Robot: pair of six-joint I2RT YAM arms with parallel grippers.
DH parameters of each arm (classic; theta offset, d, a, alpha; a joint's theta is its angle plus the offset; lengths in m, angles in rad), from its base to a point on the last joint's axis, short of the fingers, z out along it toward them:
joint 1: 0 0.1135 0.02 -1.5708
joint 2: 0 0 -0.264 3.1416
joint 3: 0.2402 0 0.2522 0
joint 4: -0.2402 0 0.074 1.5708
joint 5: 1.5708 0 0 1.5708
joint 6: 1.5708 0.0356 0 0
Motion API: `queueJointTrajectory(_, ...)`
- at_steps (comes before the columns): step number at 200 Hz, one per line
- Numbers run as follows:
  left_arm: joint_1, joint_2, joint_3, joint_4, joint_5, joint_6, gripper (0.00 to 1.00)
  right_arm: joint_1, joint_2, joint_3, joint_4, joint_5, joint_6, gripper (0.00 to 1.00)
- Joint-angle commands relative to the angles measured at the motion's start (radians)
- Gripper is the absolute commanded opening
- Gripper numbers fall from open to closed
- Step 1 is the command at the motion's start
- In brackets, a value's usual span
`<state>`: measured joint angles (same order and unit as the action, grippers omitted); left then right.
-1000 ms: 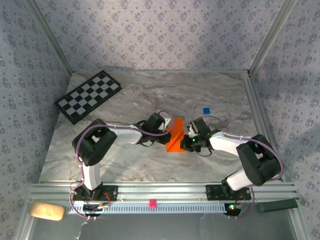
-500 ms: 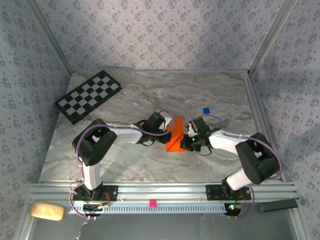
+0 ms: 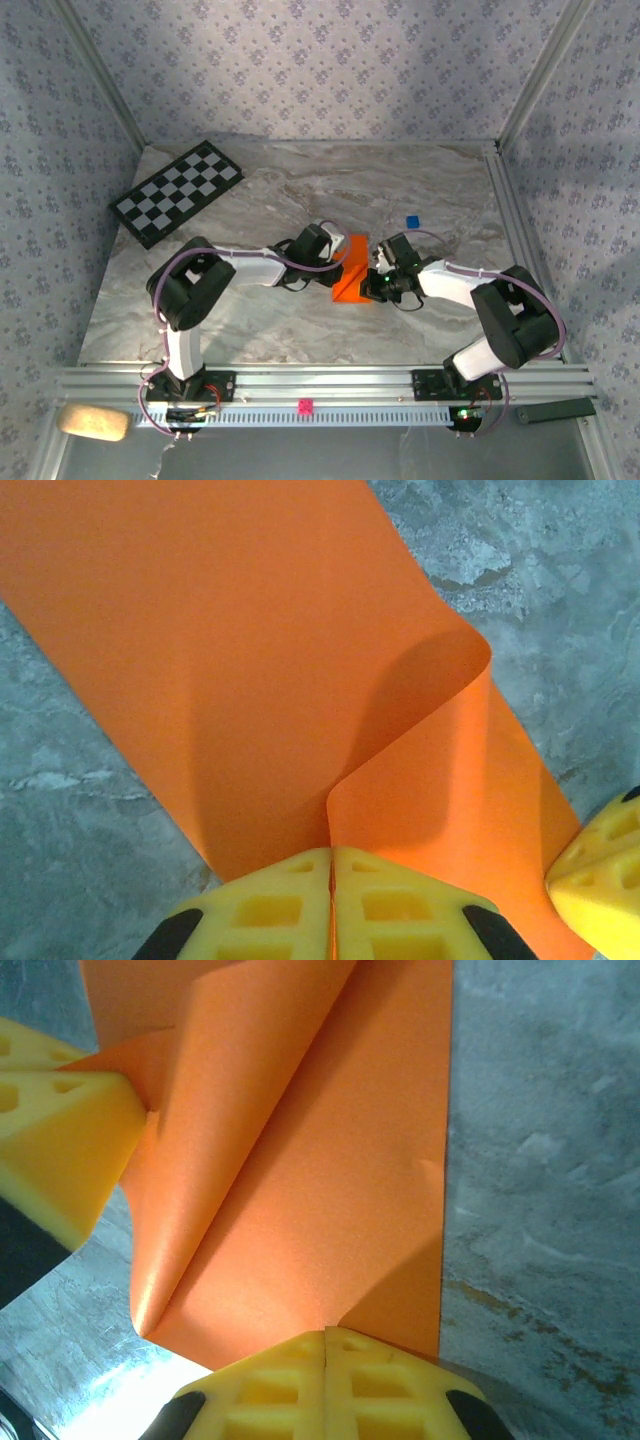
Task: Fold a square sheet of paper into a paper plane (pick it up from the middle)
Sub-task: Fold the triangle a second time at the center of the table.
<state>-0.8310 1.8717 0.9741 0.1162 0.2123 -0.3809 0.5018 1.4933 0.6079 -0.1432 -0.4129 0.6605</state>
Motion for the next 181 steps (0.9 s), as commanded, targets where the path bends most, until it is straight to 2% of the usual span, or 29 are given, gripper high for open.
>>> queueJointTrajectory(1,0.005,0.024,0.034,-0.021,-0.001,0.027,0.09,-0.008,0.031,-0.007,-0.075,0.057,-0.024,0.0)
queueJointTrajectory(82,0.007,0.008,0.005,-0.021,-0.043,-0.001,0.08,-0.011,0.029,-0.005,-0.082,0.063,-0.024,0.0)
queueJointTrajectory(181,0.011,-0.004,-0.015,0.006,-0.031,-0.025,0.07,-0.016,0.028,-0.007,-0.07,0.06,-0.024,0.0)
